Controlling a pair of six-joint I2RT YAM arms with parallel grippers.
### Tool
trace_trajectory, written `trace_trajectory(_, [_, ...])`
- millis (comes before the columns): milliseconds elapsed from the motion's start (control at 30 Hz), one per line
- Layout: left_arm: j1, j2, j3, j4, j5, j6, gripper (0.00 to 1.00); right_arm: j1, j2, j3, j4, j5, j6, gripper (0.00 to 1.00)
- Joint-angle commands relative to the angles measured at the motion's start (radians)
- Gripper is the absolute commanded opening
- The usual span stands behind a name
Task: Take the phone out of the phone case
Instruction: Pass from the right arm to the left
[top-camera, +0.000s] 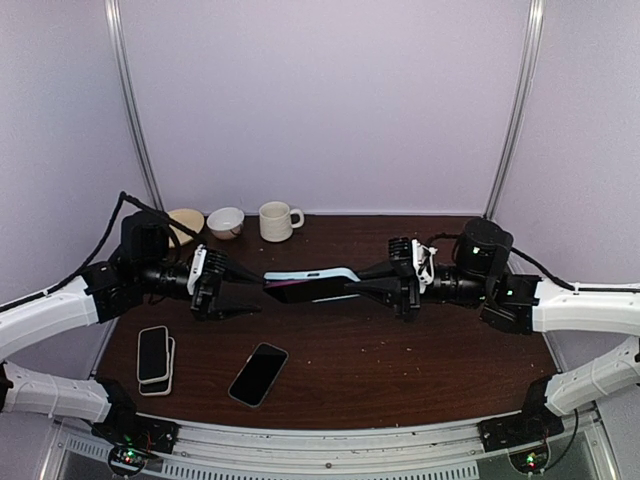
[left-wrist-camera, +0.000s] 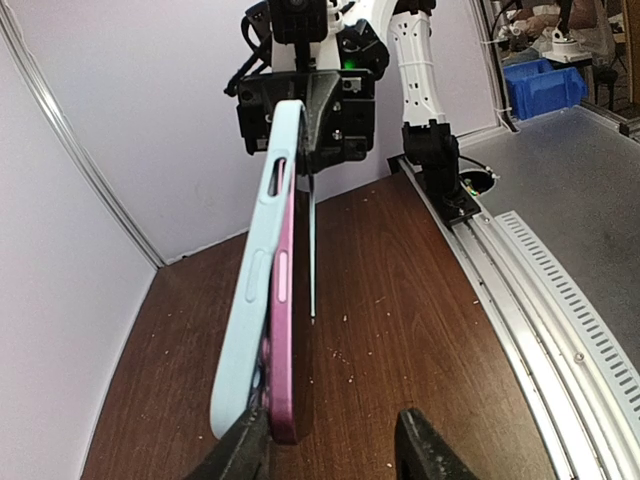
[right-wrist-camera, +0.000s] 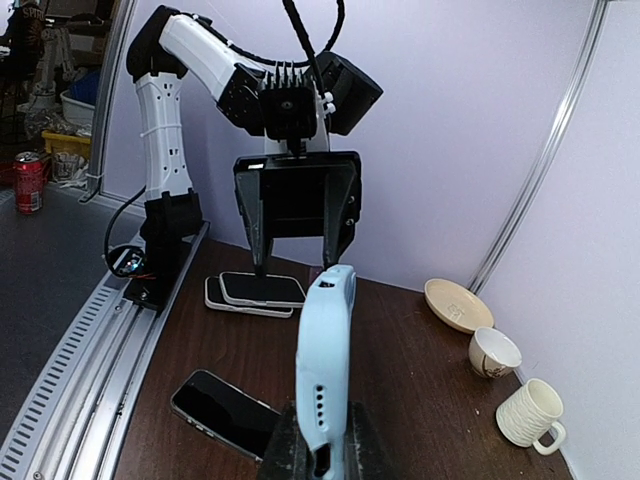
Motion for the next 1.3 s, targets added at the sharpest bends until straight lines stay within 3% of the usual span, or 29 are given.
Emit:
trace_trajectory(0, [-0.012, 0.004, -0.006, 0.049, 0.011, 0.015, 0.45, 0.007, 0.003, 0.017, 0.115, -0.051, 0.009, 0.00])
trace_trajectory(700, [-0.026, 0.078, 0.032, 0.049, -0.028, -0.045, 0.30, 0.056, 0.041, 0.021, 0.198, -0.129, 0.071, 0.00])
trace_trajectory(1033, [-0.026, 0.092, 0.038, 0.049, -0.053, -0.044, 0.37, 0.070, 0.065, 0.020, 0.223, -0.191, 0.112, 0.00])
trace_trajectory(1267, [-0.026, 0.083, 0.041, 0.049, -0.050, -0.044, 0.19, 0.079, 0.075, 0.026, 0.196, -0.171, 0.097, 0.00])
